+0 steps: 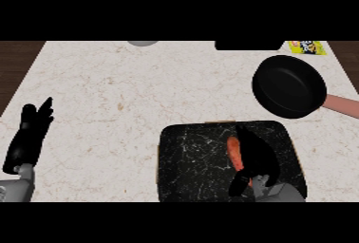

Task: Pick the sweet potato from the tray and place it in the pot

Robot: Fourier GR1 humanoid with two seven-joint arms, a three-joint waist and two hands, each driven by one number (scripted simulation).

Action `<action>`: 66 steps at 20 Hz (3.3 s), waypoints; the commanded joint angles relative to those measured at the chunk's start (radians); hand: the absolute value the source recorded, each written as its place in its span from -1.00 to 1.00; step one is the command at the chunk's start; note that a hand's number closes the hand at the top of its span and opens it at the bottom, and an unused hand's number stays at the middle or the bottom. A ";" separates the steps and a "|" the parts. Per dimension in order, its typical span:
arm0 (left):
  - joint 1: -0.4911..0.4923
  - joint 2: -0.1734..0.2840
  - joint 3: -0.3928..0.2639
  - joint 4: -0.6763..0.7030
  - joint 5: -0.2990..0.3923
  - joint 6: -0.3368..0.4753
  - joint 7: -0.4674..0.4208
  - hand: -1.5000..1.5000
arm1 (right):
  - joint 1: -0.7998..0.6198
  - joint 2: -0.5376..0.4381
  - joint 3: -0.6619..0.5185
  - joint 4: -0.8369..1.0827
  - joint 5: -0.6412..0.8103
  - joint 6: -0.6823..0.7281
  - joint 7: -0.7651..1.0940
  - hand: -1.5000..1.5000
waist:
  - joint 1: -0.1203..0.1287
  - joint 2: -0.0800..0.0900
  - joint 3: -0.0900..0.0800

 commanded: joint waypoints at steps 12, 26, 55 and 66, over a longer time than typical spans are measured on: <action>0.054 -0.078 0.028 -0.072 -0.080 -0.023 0.016 0.00 | 0.027 0.044 -0.043 0.102 0.092 -0.066 -0.171 1.00 | 0.001 -0.001 0.000; 0.017 -0.091 0.073 -0.034 -0.094 -0.058 0.002 0.00 | 0.008 -0.003 -0.022 -0.050 0.302 -0.078 -0.160 1.00 | -0.002 -0.001 0.000; 0.006 -0.076 0.090 -0.028 -0.090 -0.090 0.004 0.00 | -0.130 -0.870 -1.070 0.196 -0.526 -0.060 -1.113 1.00 | 0.004 0.000 -0.001; -0.004 -0.105 0.074 0.008 -0.121 -0.085 -0.036 0.00 | -0.457 -0.829 -0.764 0.228 -0.503 -0.006 -0.783 1.00 | 0.021 0.004 -0.001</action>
